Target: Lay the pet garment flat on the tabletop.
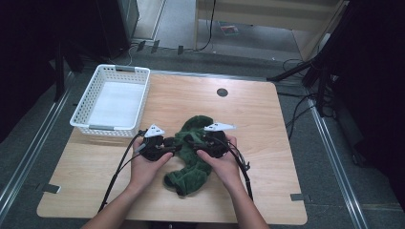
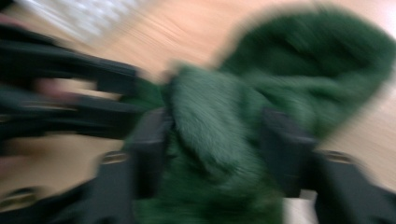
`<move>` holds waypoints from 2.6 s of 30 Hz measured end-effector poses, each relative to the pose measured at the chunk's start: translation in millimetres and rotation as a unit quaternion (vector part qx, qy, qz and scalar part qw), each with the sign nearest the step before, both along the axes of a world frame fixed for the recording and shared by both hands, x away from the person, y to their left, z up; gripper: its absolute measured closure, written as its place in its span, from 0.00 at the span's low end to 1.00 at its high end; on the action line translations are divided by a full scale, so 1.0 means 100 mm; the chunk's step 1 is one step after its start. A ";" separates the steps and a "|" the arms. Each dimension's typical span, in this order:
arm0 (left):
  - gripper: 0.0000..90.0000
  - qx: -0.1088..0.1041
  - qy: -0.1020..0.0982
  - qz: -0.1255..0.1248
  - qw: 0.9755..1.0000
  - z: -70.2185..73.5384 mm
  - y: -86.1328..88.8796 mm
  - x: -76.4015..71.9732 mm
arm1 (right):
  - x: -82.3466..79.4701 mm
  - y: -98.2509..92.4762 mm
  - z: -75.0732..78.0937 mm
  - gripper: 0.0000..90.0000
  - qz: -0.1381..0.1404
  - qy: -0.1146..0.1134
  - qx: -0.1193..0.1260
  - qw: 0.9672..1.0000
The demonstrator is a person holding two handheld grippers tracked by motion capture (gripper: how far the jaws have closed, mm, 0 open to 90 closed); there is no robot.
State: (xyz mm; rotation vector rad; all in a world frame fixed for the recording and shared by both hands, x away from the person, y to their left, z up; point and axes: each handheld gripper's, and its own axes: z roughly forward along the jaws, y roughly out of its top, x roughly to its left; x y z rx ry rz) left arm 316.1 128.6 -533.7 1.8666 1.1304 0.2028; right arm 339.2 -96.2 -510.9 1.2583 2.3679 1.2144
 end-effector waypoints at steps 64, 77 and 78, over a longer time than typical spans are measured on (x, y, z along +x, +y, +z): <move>0.96 0.104 0.010 0.024 0.994 -0.01 -0.47 0.85 | 0.81 -0.58 -0.16 0.94 -0.063 0.051 0.068 0.994; 0.61 0.070 0.029 0.018 0.997 -0.01 -0.31 0.82 | 0.68 -0.77 -0.13 0.80 -0.069 0.018 0.042 0.997; 0.58 0.038 0.032 0.011 0.999 0.02 -0.26 0.81 | 0.68 -0.82 -0.07 0.79 -0.070 0.017 0.066 0.995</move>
